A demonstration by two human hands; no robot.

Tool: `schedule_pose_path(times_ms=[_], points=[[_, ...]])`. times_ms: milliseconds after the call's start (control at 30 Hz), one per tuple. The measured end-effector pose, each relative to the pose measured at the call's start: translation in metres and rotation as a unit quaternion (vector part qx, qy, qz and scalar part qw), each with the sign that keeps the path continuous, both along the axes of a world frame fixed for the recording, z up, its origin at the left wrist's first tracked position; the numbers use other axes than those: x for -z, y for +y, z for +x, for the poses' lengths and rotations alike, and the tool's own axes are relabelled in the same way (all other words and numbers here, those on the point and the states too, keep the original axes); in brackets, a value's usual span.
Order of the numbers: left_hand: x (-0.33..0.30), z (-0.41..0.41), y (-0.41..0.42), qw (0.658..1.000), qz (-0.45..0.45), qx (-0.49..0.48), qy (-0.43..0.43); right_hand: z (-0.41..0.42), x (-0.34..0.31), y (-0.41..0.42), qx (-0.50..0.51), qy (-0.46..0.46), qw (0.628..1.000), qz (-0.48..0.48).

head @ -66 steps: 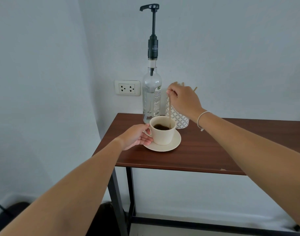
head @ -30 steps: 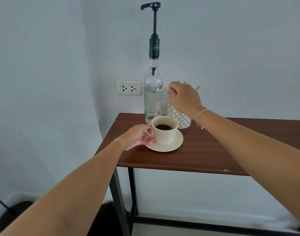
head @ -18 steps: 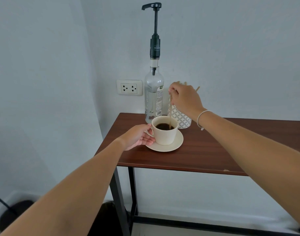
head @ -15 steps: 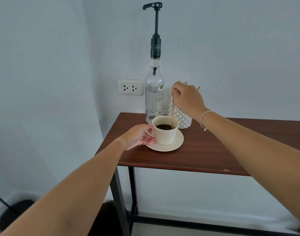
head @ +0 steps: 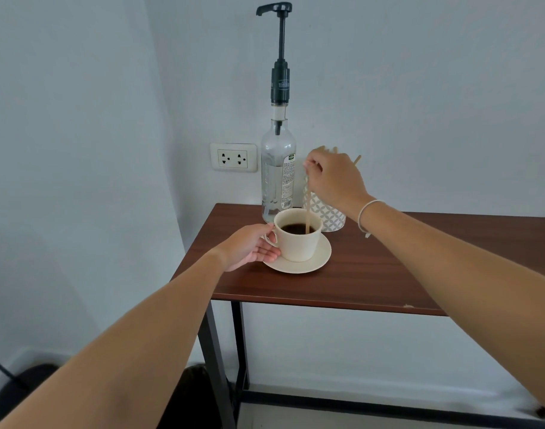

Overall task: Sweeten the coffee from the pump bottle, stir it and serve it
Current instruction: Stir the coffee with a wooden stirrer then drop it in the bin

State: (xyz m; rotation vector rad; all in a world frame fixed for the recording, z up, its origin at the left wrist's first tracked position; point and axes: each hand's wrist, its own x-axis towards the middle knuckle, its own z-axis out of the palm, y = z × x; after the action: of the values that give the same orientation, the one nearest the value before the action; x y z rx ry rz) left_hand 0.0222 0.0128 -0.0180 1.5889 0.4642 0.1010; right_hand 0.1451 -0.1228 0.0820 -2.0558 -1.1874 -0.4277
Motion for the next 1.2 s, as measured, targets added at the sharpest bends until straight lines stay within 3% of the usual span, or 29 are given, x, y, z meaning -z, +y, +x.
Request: schedule_pose_path(times_ms=[133, 400, 633, 1200], points=[[0.000, 0.001, 0.001, 1.000, 0.001, 0.000, 0.001, -0.009, 0.001, 0.004, -0.086, 0.076, 0.993, 0.024], [0.001, 0.001, 0.002, 1.000, -0.001, 0.002, -0.004, -0.001, 0.000, -0.003, 0.008, -0.036, 0.999, -0.025], [0.000, 0.002, 0.002, 1.000, -0.004, 0.004, -0.004, -0.015, -0.003, 0.003, -0.064, 0.056, 0.996, 0.031], [-0.001, 0.002, 0.002, 1.000, -0.001, 0.001, -0.002, -0.018, -0.014, -0.002, -0.050, 0.068, 0.995, 0.061]])
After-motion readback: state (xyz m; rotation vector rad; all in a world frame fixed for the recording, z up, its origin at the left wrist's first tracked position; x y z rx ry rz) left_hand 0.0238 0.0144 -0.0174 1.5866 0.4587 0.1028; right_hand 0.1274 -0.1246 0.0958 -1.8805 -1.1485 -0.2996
